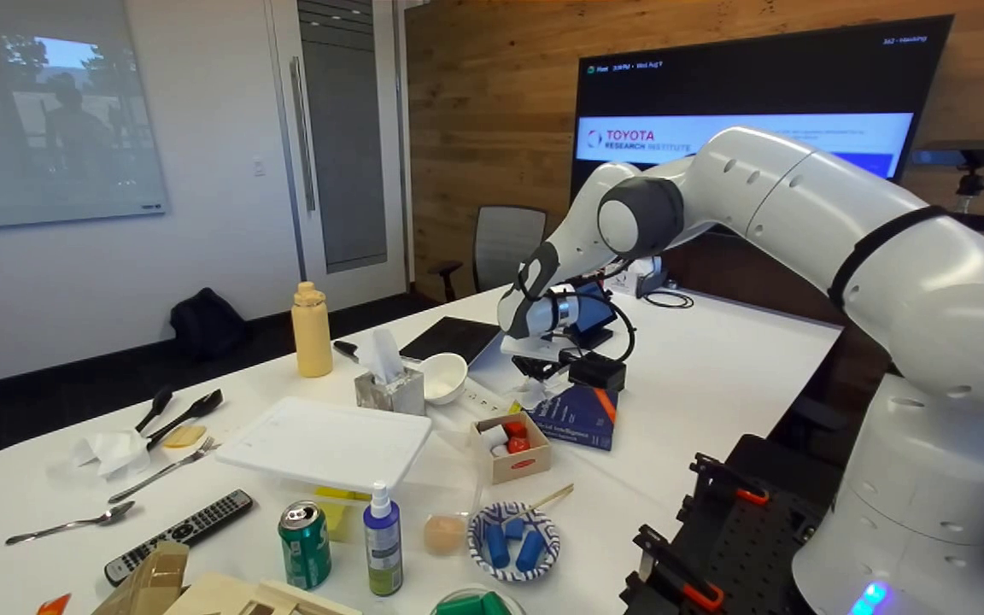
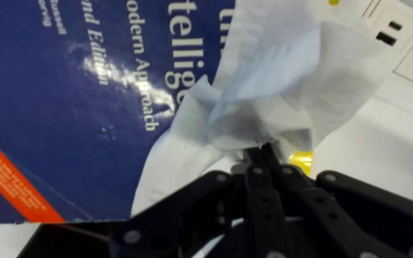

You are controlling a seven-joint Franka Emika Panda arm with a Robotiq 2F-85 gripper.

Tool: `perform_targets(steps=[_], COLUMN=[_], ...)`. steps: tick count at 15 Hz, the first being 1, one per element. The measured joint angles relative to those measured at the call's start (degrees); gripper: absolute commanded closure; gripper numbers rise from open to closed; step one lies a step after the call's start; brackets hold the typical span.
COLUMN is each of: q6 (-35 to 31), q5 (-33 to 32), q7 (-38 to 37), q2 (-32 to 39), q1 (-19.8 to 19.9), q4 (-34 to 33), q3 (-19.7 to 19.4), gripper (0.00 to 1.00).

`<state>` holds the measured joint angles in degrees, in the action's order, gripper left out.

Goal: Use the cloth to wipe the book

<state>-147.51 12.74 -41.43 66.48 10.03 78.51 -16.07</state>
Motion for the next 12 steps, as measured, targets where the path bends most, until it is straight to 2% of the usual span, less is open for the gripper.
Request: perform_targets(steps=[5,12], q6=[0.5,4.3], q5=[-0.8,-2.0], q7=[-0.7,0.3], q2=[-0.5,-6.6], q1=[0.0,0.2], q4=[2.7,14.1], q3=[-4.1,-6.7], gripper=[1.0,1.0])
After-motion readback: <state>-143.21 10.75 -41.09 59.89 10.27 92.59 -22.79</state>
